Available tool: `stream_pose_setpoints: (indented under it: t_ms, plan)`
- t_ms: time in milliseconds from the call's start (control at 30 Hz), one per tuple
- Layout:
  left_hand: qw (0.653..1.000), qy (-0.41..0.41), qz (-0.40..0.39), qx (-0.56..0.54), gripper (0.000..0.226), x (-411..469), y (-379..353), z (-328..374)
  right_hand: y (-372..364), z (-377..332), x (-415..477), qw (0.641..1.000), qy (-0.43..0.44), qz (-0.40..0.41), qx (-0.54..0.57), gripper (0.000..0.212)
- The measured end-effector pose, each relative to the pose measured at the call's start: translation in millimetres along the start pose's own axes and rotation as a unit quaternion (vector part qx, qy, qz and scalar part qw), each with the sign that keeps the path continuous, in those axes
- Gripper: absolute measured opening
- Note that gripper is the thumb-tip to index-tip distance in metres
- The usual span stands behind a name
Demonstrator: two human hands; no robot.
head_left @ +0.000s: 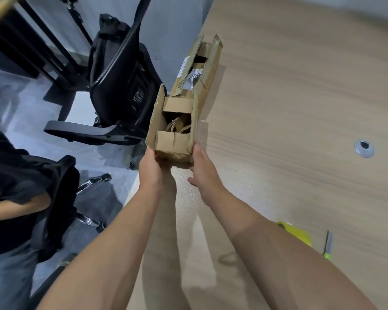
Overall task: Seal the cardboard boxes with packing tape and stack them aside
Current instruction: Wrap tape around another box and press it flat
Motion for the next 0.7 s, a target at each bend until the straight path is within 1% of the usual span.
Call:
stream_pose_setpoints:
  t_ms: [133, 300, 433, 533, 700]
  plan:
    - [1.000, 0.006, -0.014, 0.007, 0.031, -18, 3, -9, 5, 4, -17, 1.000, 0.004, -0.004, -0.005, 0.052]
    - [0.999, 0.000, -0.007, 0.031, 0.028, -41, 8, -23, 21, 10, -46, 1.000, -0.006, 0.000, -0.002, 0.050]
    - [0.999, -0.014, -0.019, 0.035, 0.025, -73, -3, -32, 46, 13, -74, 1.000, 0.002, 0.002, -0.013, 0.032]
    - [0.999, -0.021, -0.019, 0.036, 0.023, -94, -11, -40, 67, 12, -92, 1.000, 0.015, 0.008, -0.016, 0.033]
    - [0.997, -0.037, -0.053, 0.045, 0.023, -136, -51, -48, 114, 4, -118, 0.999, 0.042, 0.032, 0.001, 0.037]
Point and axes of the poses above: each hand's wrist, its own x-axis towards the middle knuckle, its own y-axis out of the back of the hand, z = x × y, the point moved 7 cm from there along x, towards the middle knuckle, and after that the axes turned 2 degrees about y, right-handed, at the moved point
